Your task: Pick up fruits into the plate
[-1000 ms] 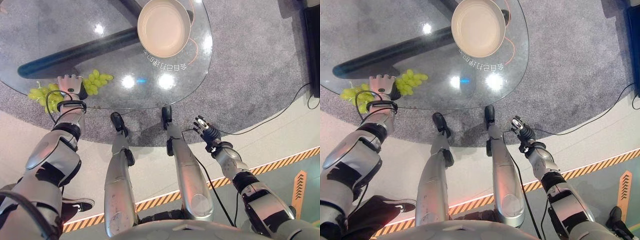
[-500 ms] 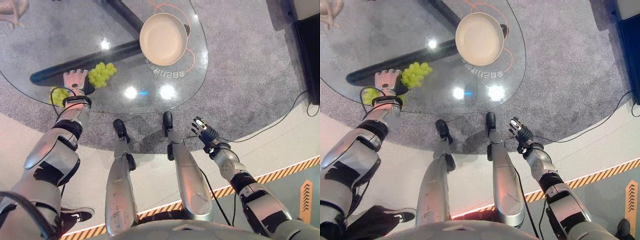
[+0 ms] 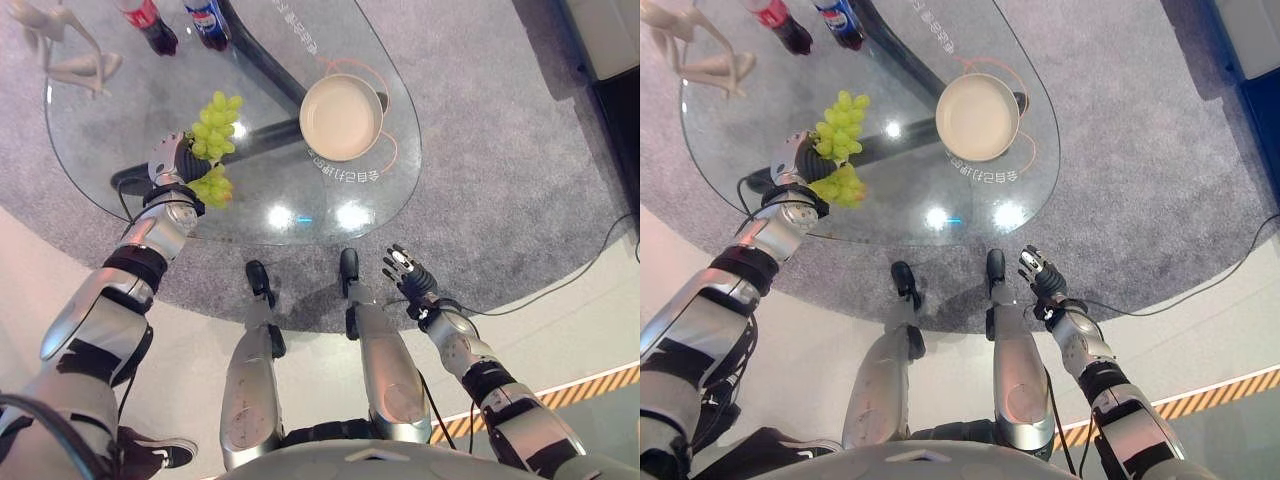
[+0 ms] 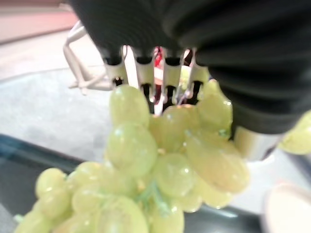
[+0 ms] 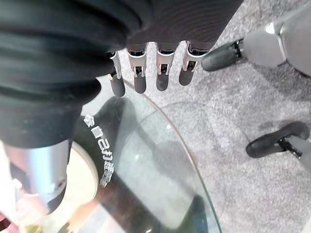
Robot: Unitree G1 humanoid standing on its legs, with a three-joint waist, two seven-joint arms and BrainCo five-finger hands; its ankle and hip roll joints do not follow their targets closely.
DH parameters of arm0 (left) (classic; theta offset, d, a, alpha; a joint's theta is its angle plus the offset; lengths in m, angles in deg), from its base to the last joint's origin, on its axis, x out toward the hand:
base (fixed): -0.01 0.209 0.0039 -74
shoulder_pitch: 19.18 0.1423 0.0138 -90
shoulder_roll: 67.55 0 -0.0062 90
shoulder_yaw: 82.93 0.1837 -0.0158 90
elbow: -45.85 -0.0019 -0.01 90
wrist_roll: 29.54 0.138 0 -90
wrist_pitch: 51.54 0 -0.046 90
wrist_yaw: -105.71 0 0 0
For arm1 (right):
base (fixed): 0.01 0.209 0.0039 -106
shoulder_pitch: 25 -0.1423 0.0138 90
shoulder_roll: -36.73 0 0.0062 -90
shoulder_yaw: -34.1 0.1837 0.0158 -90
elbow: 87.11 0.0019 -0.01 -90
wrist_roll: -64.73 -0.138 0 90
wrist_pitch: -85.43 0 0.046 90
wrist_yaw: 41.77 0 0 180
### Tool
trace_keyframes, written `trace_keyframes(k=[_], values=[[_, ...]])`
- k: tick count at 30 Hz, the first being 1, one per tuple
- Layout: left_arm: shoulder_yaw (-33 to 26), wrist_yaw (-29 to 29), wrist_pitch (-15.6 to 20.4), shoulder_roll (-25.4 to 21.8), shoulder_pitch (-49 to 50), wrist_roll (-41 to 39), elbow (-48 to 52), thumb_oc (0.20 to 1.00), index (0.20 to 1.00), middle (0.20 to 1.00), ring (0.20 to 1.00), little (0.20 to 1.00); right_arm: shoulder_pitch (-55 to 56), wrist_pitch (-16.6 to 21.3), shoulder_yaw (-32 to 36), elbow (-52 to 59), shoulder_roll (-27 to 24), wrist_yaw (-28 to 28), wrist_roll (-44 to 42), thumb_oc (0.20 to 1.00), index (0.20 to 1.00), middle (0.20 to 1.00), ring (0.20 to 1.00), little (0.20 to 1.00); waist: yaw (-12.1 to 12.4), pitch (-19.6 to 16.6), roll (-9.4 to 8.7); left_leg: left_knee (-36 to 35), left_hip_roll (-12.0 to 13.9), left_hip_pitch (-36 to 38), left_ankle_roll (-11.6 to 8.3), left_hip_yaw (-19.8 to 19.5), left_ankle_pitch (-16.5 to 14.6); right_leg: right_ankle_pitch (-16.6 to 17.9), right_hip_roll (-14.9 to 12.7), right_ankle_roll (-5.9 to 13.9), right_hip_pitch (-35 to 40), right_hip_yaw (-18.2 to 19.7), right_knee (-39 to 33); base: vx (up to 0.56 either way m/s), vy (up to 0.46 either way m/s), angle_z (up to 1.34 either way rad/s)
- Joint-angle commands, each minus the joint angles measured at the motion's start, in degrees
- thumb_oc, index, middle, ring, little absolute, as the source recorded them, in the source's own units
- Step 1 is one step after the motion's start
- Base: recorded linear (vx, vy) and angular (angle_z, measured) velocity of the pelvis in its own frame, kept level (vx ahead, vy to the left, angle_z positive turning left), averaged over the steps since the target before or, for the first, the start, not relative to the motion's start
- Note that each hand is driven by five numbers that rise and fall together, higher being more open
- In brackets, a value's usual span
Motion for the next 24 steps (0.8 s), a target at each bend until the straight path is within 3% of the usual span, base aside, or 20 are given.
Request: trace_keyframes(k=[1, 3, 5, 7, 11, 12, 16, 18, 21, 24], values=[[-5.4, -5.5, 5.7, -2.2, 1.7, -6.4, 7.0, 0.200, 0.200, 0.200, 0.200, 0.200, 4.3, 3.3, 2.7, 8.0, -1.9, -0.6, 2.6, 1.000, 1.000, 1.000, 1.000, 1.000, 0.1, -2.2, 2.23, 4.2, -4.1, 2.5, 1.22, -0.8, -8.7, -4.8, 2.9, -1.08, 1.0, -1.8, 4.3, 0.08, -0.022, 0.00], [-6.7, -10.1, 6.3, -3.6, 5.5, -10.4, 13.7, 0.200, 0.200, 0.200, 0.200, 0.200, 5.7, 4.5, 2.9, 12.8, -2.5, -1.0, 4.9, 1.000, 1.000, 1.000, 1.000, 1.000, 0.6, -4.0, 2.42, 3.7, -3.9, 4.1, 1.09, -0.9, -8.9, -4.8, 2.6, -1.06, 3.4, -2.2, 3.2, 0.08, -0.046, 0.02], [-6.7, -10.1, 6.3, -3.6, 5.5, -10.4, 13.7, 0.200, 0.200, 0.200, 0.200, 0.200, 5.7, 4.5, 2.9, 12.8, -2.5, -1.0, 4.9, 1.000, 1.000, 1.000, 1.000, 1.000, 0.6, -4.0, 2.42, 3.7, -3.9, 4.1, 1.09, -0.9, -8.9, -4.8, 2.6, -1.06, 3.4, -2.2, 3.2, 0.08, -0.039, 0.05], [-9.2, -17.6, 6.8, -4.3, 10.8, -13.9, 21.2, 0.200, 0.200, 0.200, 0.200, 0.200, 6.6, 5.4, 3.7, 18.4, -3.4, -2.1, 11.2, 1.000, 1.000, 1.000, 1.000, 1.000, 1.4, -6.8, 2.45, 2.7, -3.8, 7.2, 0.84, -1.2, -9.2, -5.0, 2.1, -0.84, 7.5, -2.8, 1.2, 0.16, -0.088, 0.13], [-11.5, -24.0, 6.2, -5.1, 14.8, -15.8, 26.3, 0.200, 0.200, 0.200, 0.200, 0.200, 7.2, 4.0, 4.9, 23.0, -5.7, -5.2, 16.0, 1.000, 1.000, 1.000, 1.000, 1.000, 2.1, -9.3, 2.12, 1.4, -3.7, 10.8, 0.63, -1.3, -9.5, -5.3, 1.8, -0.39, 12.0, -3.3, -0.7, 0.15, -0.080, 0.10], [-12.6, -28.7, 6.0, -5.9, 17.0, -16.8, 29.3, 0.200, 0.200, 0.200, 0.200, 0.200, 7.1, 2.7, 5.7, 25.5, -7.7, -8.0, 18.8, 1.000, 1.000, 1.000, 1.000, 1.000, 2.7, -11.6, 1.80, 0.9, -3.4, 12.3, 0.51, -1.3, -9.4, -5.0, 1.5, -0.08, 14.0, -3.5, -1.8, 0.16, -0.096, 0.03], [-13.0, -35.4, 4.9, -7.2, 19.3, -18.3, 33.3, 0.200, 0.200, 0.200, 0.200, 0.200, 6.1, -0.9, 6.4, 28.5, -12.3, -12.0, 21.2, 1.000, 1.000, 1.000, 1.000, 1.000, 3.7, -14.9, 1.28, 0.3, -3.3, 15.3, 0.44, -1.4, -9.8, -4.7, 1.1, 0.36, 17.4, -4.1, -3.1, 0.18, -0.081, 0.13], [-12.8, -41.2, 3.2, -7.5, 20.5, -20.1, 36.1, 0.200, 0.200, 0.200, 0.200, 0.200, 4.2, -5.3, 6.7, 29.9, -15.7, -15.6, 22.0, 1.000, 1.000, 1.000, 1.000, 1.000, 4.7, -18.6, 0.91, -0.4, -3.3, 18.0, 0.44, -1.7, -10.2, -4.5, 0.8, 0.59, 20.4, -4.7, -4.4, 0.24, -0.070, 0.06], [-11.9, -45.8, 2.4, -7.5, 20.5, -21.7, 37.8, 0.200, 0.200, 0.200, 0.200, 0.200, 2.0, -9.3, 5.8, 30.1, -17.3, -19.3, 20.8, 1.000, 1.000, 1.000, 1.000, 1.000, 5.4, -20.9, 0.67, -0.9, -3.4, 20.2, 0.49, -2.0, -10.6, -4.6, 0.7, 0.63, 22.9, -5.2, -5.3, 0.18, -0.041, 0.06], [-9.7, -50.6, 1.5, -6.6, 19.7, -24.2, 38.8, 0.200, 0.200, 0.200, 0.200, 0.200, -1.0, -16.3, 3.2, 30.2, -17.6, -26.5, 18.3, 1.000, 1.000, 1.000, 1.000, 1.000, 6.1, -23.5, 0.42, -1.8, -3.7, 23.4, 0.72, -2.4, -11.2, -4.6, 0.5, 0.63, 26.4, -6.0, -6.8, 0.12, -0.019, 0.11]])
